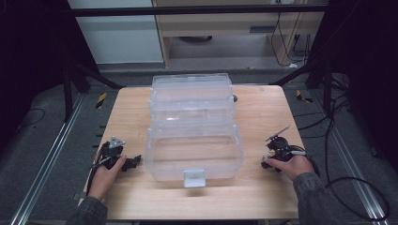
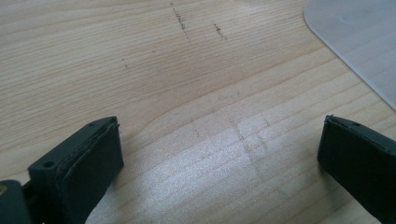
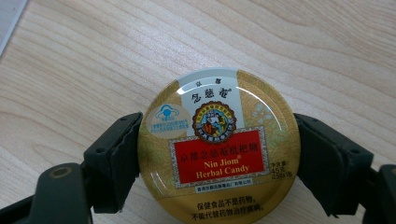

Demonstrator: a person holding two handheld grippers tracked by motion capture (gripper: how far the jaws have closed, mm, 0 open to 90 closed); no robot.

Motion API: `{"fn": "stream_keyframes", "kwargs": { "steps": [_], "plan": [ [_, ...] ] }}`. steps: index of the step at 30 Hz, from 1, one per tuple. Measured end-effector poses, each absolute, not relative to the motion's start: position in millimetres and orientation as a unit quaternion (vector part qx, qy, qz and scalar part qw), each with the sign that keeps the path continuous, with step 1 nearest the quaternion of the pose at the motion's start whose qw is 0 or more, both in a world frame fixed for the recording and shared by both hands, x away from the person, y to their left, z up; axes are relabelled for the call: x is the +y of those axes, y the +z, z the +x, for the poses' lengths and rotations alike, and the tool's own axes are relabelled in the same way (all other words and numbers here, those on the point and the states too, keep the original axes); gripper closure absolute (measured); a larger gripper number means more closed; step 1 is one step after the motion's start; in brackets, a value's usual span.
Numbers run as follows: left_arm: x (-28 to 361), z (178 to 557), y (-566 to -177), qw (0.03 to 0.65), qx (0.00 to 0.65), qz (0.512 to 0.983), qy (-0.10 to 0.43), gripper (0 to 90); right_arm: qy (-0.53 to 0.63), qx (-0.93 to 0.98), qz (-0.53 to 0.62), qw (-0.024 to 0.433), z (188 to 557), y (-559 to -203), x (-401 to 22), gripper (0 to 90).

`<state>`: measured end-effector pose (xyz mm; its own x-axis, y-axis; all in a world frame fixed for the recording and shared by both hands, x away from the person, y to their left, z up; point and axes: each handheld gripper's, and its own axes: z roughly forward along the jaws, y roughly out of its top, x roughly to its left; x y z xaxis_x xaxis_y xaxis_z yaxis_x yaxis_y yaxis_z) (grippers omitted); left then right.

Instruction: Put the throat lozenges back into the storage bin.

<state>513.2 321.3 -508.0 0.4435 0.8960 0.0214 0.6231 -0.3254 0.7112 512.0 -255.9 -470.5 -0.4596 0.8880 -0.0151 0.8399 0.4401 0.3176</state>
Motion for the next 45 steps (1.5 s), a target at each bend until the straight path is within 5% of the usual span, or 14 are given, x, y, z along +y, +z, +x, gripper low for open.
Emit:
{"fn": "stream_keyframes", "kwargs": {
  "steps": [45],
  "plan": [
    [321.1,513.3,-508.1,0.323,0.483,0.786,0.211,0.0,0.184,0.853,0.466,0.148,491.1,-389.5,-244.4,20.9]
  ]
}}
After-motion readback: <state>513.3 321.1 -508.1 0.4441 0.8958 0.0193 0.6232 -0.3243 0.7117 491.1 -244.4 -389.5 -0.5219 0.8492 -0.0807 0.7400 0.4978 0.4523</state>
